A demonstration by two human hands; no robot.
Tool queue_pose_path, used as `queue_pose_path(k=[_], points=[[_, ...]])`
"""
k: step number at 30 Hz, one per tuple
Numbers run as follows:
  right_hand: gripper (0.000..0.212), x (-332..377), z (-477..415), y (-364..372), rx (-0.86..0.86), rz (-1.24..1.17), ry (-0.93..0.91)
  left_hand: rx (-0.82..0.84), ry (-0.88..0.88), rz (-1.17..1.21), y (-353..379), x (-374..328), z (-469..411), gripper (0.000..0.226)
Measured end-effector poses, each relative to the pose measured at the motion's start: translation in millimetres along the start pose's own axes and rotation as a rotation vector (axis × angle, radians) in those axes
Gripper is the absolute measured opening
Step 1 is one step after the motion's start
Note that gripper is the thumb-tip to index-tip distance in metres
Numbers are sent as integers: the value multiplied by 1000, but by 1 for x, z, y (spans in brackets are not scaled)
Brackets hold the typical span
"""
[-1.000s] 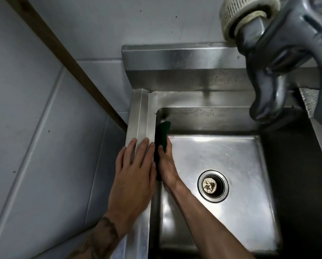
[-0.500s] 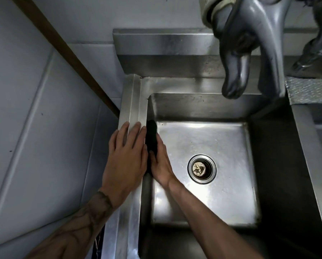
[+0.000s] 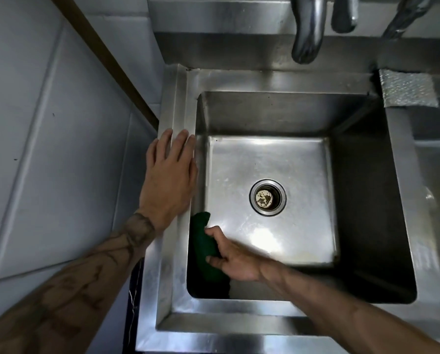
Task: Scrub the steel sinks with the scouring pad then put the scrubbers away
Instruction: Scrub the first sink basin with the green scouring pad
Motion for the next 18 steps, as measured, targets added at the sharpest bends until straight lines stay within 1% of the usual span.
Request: queue_pose_path(k=[2, 6, 10, 12, 15, 18], points=[[51, 5, 11, -5, 53, 56, -9, 3, -1, 13, 0, 0, 0, 51], [49, 7, 30, -6, 64, 79, -3, 12, -28, 68, -2, 2, 4, 50], [58, -1, 48, -11, 130, 182, 4, 20, -51, 64, -9, -4, 25, 53], [61, -6, 57, -17, 141, 216, -6, 44, -6, 49, -16, -23, 53, 55], [65, -18, 70, -32, 129, 231, 20, 78, 56, 85, -28, -65, 111, 55], [67, -34, 89, -55, 104, 229, 45, 115, 29, 78, -31, -101, 159, 51]])
Point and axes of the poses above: each hand's wrist, its own z-axis away from the middle knuckle, its own y-axis out of the palm, x = y × z, the point moved 7 cm from there along -z, towards the middle knuckle, and after that the axes turned 9 degrees about -x, right-handed, at the moved point
